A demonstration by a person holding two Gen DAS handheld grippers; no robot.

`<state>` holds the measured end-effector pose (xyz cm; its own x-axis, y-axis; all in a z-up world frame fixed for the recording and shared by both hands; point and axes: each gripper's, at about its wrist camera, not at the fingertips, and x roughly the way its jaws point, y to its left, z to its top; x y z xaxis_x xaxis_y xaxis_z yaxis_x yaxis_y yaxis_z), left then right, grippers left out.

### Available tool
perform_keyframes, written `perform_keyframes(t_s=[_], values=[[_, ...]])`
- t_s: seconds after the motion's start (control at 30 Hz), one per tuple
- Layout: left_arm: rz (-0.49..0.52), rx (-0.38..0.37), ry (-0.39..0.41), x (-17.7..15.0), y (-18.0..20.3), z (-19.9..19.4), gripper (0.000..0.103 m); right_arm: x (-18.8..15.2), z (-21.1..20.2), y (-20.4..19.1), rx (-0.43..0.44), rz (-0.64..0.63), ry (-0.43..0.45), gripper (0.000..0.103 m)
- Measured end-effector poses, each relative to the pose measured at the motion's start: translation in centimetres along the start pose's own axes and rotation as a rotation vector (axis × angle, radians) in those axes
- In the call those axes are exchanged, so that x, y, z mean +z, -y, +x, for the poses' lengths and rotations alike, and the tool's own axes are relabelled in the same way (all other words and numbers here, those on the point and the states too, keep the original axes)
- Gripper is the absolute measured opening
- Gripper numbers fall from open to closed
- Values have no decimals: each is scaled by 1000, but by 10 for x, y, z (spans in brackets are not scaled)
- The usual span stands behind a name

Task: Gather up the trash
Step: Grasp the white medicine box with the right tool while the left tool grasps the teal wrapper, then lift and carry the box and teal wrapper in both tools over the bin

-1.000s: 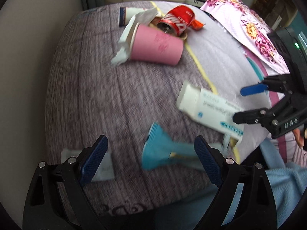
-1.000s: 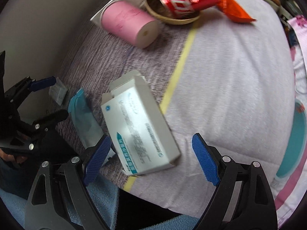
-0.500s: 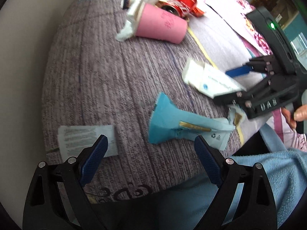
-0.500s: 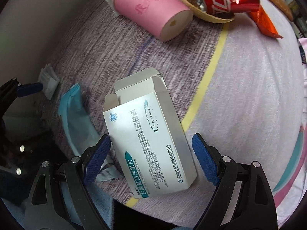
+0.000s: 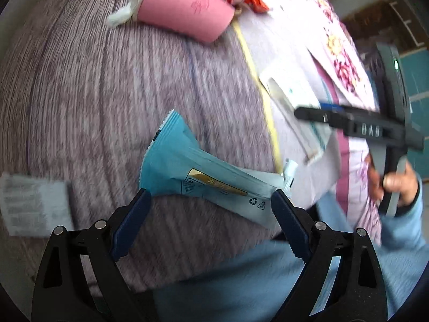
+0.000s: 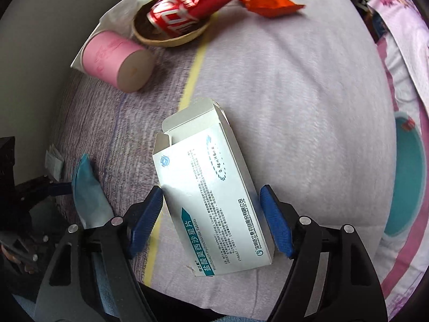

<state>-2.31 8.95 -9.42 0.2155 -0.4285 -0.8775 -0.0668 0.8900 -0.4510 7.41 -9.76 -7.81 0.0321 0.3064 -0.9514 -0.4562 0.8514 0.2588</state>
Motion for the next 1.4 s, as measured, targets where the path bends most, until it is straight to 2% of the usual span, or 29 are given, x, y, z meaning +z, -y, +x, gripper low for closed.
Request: perform_keyframes(t_s=[0.27,0.37,0.47,0.57,0.7,0.8,0.93,1.0,1.07,1.13,1.17,1.27,1.4], values=[[11,45,89,44,34,18,91,-14,-17,47,23,118,54,71],[24,87,128,62,42,19,91,-19,-28,69,29,141,85,70],[-1,73,144,72,44,14,91,-18,-43,84,15,138,124,67],[-41,72,168,74,45,5,92,-19,-36,81,13,138,157,65],[-149,93,171,69,40,1,92,-8,-40,100,43,160,183,65],[-203,134,189,64,46,5,91,-5,-38,107,72,178,188,66],[-193,251,169,60,60,19,91,-8,-38,117,100,195,190,66],[-180,294,151,61,67,28,83,-11,-39,124,114,209,199,66],[-171,295,125,59,68,35,62,-13,-41,128,121,222,207,66],[-127,335,121,57,76,40,50,-15,-42,136,133,248,211,67],[-109,334,118,56,79,43,36,-15,-42,139,138,257,213,67],[-46,323,110,56,92,48,24,-17,-43,146,157,278,229,67],[17,311,117,61,109,55,20,-21,-48,154,193,301,261,67]])
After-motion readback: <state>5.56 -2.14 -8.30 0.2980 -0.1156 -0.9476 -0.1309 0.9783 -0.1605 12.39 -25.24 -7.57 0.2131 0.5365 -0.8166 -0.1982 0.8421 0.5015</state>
